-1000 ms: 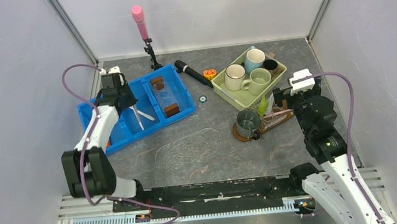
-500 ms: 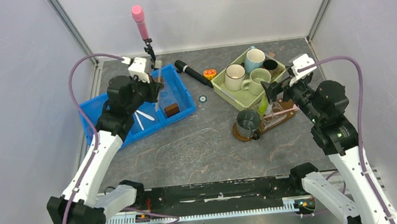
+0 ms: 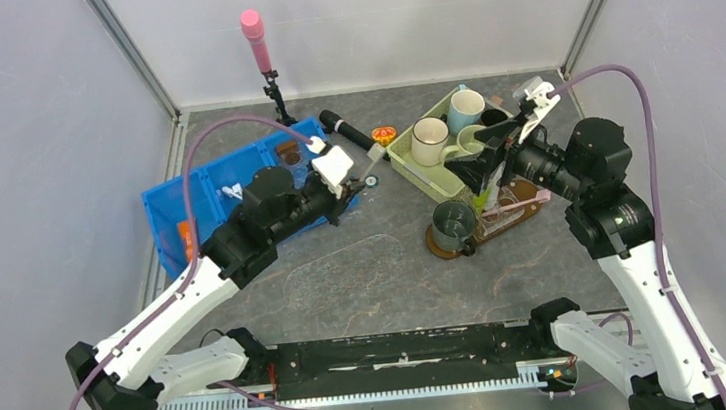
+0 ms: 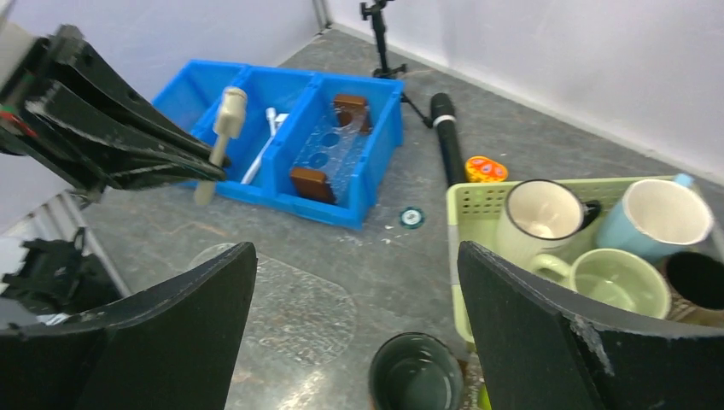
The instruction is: Prepare toiletry sets of a toothbrush and toothpaste on the tray
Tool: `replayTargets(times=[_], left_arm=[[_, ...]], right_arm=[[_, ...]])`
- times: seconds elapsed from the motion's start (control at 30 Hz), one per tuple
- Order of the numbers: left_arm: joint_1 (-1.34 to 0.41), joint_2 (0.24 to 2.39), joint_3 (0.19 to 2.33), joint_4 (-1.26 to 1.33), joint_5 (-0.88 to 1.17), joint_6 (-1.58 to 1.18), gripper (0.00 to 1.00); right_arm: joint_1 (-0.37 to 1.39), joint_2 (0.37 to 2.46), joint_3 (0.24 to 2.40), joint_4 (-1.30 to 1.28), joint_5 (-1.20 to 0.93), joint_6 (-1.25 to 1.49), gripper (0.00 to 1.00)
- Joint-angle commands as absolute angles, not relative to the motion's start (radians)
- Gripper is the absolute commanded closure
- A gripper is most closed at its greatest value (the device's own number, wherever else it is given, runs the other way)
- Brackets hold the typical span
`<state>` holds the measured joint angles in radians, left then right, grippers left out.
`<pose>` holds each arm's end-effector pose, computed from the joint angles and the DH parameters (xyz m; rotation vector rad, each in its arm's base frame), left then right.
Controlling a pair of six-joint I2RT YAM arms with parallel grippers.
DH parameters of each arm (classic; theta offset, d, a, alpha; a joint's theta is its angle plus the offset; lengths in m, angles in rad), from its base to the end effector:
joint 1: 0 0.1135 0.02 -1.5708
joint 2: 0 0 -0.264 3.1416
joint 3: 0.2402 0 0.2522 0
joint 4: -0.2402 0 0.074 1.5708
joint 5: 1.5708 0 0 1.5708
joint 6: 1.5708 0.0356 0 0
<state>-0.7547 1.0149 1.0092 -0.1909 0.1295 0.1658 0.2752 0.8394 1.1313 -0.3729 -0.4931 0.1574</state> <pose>0.1667 -0.1631 0.3750 0.8828 1.5657 -0.5388 0.1552 0.0613 0.4294 -0.4795 1.6249 0.7323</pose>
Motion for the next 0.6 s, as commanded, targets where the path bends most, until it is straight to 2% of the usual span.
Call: replayTargets(times=[0.0, 0.3, 0.57], left_arm=[[-0.85, 1.046, 1.065, -0.144, 0.078, 0.269, 0.98], [-1.028, 1.128, 1.124, -0.144, 0.004, 0.341, 0.98], [-1.069, 1.187, 1.158, -0.132, -0.027, 0.371, 0.98]], right_arm=[[0.286, 0.855, 1.177, -0.353, -0.604, 0.259, 0.07], [0.314, 0.886, 1.196, -0.385, -0.629, 0.263, 0.12], [0.33, 0.913, 1.209, -0.435, -0.671, 0.236, 0.2]])
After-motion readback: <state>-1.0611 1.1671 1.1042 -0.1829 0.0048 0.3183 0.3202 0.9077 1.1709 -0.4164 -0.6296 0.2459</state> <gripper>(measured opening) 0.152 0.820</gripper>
